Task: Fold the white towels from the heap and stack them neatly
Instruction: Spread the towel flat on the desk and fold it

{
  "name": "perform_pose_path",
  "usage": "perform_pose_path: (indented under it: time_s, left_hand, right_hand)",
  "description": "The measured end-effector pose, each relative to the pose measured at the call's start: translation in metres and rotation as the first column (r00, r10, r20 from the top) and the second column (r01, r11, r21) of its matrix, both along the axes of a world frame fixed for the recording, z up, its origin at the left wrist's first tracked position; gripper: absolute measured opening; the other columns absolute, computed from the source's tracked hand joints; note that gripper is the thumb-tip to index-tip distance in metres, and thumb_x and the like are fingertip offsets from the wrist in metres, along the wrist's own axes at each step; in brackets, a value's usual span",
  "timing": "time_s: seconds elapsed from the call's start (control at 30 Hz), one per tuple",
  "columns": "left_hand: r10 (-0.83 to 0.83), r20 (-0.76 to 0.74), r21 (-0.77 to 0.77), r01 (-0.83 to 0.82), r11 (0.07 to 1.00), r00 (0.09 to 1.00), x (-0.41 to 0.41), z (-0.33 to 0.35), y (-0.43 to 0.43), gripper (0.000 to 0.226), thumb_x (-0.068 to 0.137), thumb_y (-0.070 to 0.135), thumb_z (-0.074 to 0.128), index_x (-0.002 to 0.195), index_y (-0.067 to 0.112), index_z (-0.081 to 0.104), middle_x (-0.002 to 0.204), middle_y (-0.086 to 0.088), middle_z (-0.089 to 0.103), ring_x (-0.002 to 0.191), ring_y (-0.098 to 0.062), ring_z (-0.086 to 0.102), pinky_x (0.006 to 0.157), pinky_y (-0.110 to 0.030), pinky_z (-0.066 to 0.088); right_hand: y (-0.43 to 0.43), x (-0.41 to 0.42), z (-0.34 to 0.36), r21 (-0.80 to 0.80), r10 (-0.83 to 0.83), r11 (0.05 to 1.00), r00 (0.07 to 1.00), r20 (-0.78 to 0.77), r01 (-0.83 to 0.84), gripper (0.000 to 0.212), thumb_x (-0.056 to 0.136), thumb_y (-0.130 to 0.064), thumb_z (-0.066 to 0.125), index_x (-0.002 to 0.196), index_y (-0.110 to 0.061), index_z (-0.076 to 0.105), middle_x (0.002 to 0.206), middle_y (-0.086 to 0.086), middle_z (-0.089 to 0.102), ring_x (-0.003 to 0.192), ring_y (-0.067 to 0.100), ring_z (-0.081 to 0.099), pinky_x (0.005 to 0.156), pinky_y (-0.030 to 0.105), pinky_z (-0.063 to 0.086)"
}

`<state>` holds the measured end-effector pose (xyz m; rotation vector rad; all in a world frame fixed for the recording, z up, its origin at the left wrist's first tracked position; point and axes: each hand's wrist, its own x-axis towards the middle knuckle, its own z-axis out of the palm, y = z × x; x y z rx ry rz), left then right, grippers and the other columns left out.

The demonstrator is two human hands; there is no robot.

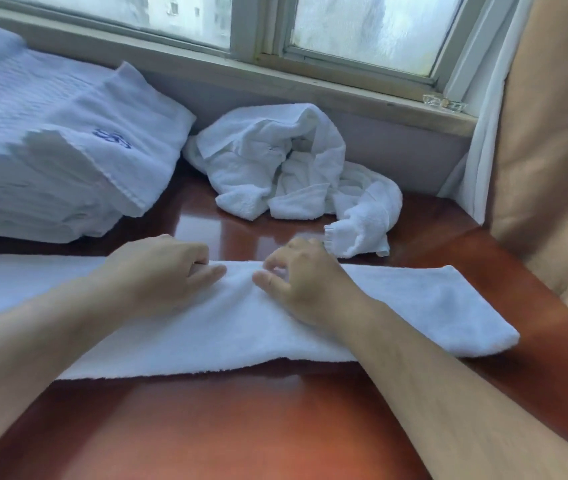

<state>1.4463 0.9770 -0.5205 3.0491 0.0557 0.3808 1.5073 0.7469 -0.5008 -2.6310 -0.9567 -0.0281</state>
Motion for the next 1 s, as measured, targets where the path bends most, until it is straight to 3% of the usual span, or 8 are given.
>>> perform_pose_path:
  time_s: [0.17,0.3,0.43,0.5,0.57,0.67,0.9,1.0]
  left_hand:
    - [-0.062,0.081,-0.048,0.066,0.997,0.995,0.004,0.014,0.025,0.056,0.083,0.074,0.027,0.067,0.026,0.049,0.062,0.005,0.053,0.059,-0.014,0.052,0.050,-0.031,0.036]
    - [-0.002,0.025,-0.099,0.005,0.995,1.000,0.005,0.011,0.028,0.040,0.091,0.064,0.034,0.085,0.032,0.057,0.077,0.011,0.054,0.071,-0.006,0.051,0.055,-0.030,0.034]
    - [-0.016,0.090,-0.236,0.037,0.971,0.996,-0.011,-0.003,0.033,0.027,0.098,0.050,0.036,0.103,0.034,0.057,0.099,0.013,0.052,0.101,-0.013,0.048,0.082,-0.036,0.042]
    - [-0.005,0.055,-0.211,0.017,0.977,0.998,-0.019,-0.006,0.036,0.038,0.096,0.053,0.030,0.122,0.038,0.053,0.119,0.014,0.051,0.119,-0.014,0.040,0.097,-0.035,0.036]
    - [-0.008,-0.053,-0.161,0.000,0.987,0.999,-0.031,-0.012,0.041,0.055,0.093,0.062,0.020,0.142,0.044,0.038,0.144,0.017,0.039,0.137,-0.011,0.024,0.111,-0.036,0.022]
    - [-0.030,-0.223,-0.158,-0.006,0.987,0.974,-0.047,-0.015,0.051,0.070,0.088,0.073,0.010,0.153,0.049,0.017,0.162,0.020,0.016,0.149,-0.005,0.006,0.119,-0.033,0.001]
    - [-0.019,-0.287,-0.119,-0.016,0.993,0.958,-0.048,-0.009,0.049,0.067,0.093,0.068,0.013,0.157,0.045,0.010,0.166,0.017,0.005,0.152,-0.006,0.001,0.121,-0.035,-0.003]
    - [-0.023,-0.111,-0.134,0.008,0.991,0.994,-0.055,-0.006,0.044,0.056,0.101,0.055,0.025,0.155,0.039,0.028,0.162,0.014,0.024,0.149,-0.009,0.015,0.121,-0.033,0.007]
  right_hand:
    - [0.019,0.002,0.002,0.053,0.028,0.998,0.998,0.049,-0.030,0.017,0.099,-0.047,0.052,0.099,-0.030,0.053,0.101,-0.008,0.057,0.101,0.017,0.048,0.097,0.042,0.042]
    - [0.023,0.001,-0.003,-0.008,-0.062,0.998,0.995,0.072,0.063,0.025,0.098,-0.047,0.054,0.114,-0.028,0.056,0.111,-0.007,0.057,0.108,0.017,0.049,0.100,0.041,0.040]
    - [0.028,-0.011,-0.008,0.029,-0.151,0.989,0.971,0.187,0.148,0.034,0.101,-0.043,0.046,0.126,-0.024,0.059,0.125,-0.002,0.057,0.121,0.022,0.048,0.101,0.037,0.034]
    - [0.034,-0.021,-0.011,0.053,-0.110,0.993,0.992,0.064,0.107,0.044,0.102,-0.049,0.036,0.135,-0.027,0.055,0.140,-0.002,0.052,0.134,0.022,0.040,0.104,0.035,0.027]
    - [0.035,-0.031,-0.020,-0.040,-0.043,0.998,0.994,-0.102,0.039,0.062,0.099,-0.061,0.020,0.153,-0.034,0.034,0.163,-0.004,0.026,0.152,0.021,0.013,0.118,0.038,0.012]
    - [0.022,-0.032,-0.025,-0.177,-0.005,0.984,0.992,-0.123,-0.017,0.077,0.087,-0.071,0.002,0.158,-0.042,0.007,0.168,-0.010,-0.002,0.154,0.015,-0.013,0.123,0.042,-0.009]
    - [-0.005,-0.012,-0.022,-0.304,-0.080,0.951,0.993,-0.087,0.050,0.071,0.090,-0.070,0.008,0.157,-0.046,0.002,0.167,-0.015,-0.004,0.154,0.012,-0.012,0.123,0.039,-0.008]
    - [-0.004,-0.013,-0.022,-0.309,-0.084,0.949,0.994,-0.074,0.057,0.069,0.093,-0.067,0.009,0.158,-0.043,0.002,0.167,-0.014,-0.004,0.154,0.013,-0.012,0.123,0.039,-0.008]
